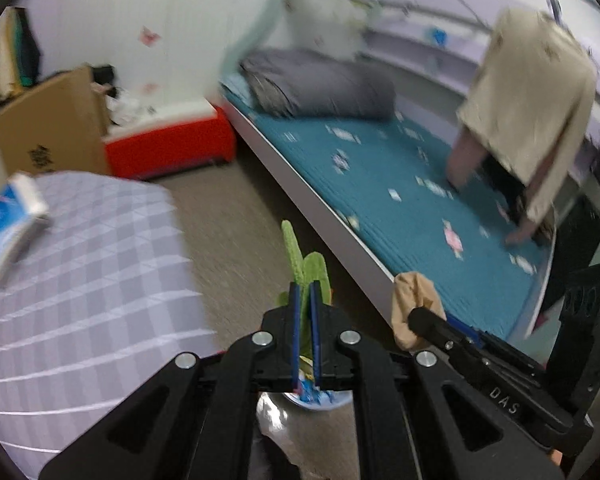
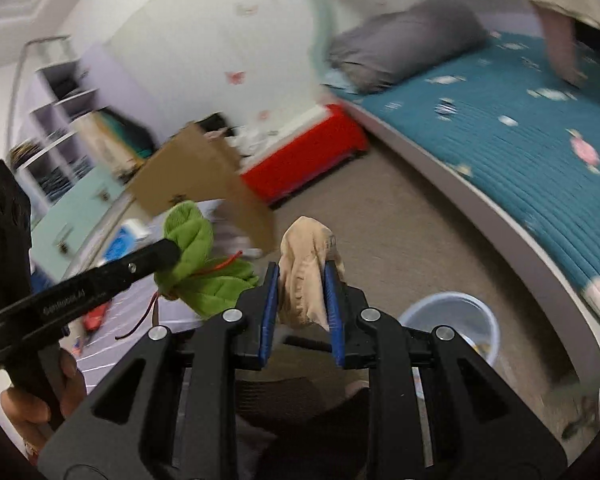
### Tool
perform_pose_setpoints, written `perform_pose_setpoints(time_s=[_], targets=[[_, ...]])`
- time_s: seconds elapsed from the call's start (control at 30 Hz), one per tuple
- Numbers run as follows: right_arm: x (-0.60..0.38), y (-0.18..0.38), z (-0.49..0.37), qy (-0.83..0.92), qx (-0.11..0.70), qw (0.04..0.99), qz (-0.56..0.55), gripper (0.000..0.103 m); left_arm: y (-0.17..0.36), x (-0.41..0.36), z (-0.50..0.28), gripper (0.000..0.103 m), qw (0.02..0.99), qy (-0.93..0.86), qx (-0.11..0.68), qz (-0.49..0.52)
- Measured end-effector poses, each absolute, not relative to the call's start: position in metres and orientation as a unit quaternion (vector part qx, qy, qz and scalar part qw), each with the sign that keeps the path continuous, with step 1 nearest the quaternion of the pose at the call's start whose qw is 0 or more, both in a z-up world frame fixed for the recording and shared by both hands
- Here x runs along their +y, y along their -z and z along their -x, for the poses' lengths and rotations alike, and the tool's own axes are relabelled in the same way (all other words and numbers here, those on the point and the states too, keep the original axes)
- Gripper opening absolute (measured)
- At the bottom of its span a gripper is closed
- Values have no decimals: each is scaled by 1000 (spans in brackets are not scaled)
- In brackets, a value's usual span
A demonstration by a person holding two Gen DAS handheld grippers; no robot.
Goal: Collect trash
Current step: 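Carry leaf and beige cloth over the bucket and open both tools to drop them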
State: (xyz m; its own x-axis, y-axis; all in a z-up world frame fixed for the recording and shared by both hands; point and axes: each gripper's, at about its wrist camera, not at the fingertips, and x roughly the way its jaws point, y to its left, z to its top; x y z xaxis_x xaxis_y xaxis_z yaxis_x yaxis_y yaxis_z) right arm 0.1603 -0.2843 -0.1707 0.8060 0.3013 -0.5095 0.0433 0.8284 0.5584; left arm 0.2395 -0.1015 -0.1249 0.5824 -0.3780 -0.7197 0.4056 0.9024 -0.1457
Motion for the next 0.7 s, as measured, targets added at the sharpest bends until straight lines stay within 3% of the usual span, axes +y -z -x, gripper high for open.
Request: perform_pose_setpoints(time_s=[0.47,0.53,0.6,0.7], targets=[[-364,267,-153,52,343,880,-325,23,265,-224,-280,9,805,273,523,-66],[-369,275,-154,55,348,876,-329,23,277,-227,-283,23,798,269,535,-69],[-369,283,-157,57,356,873,-328,23,285,-226,-287,65,798,259,540,-65],[-366,292,-161,54,367,868,-331,23,291,-221,-289,68,800,248,541,-68]])
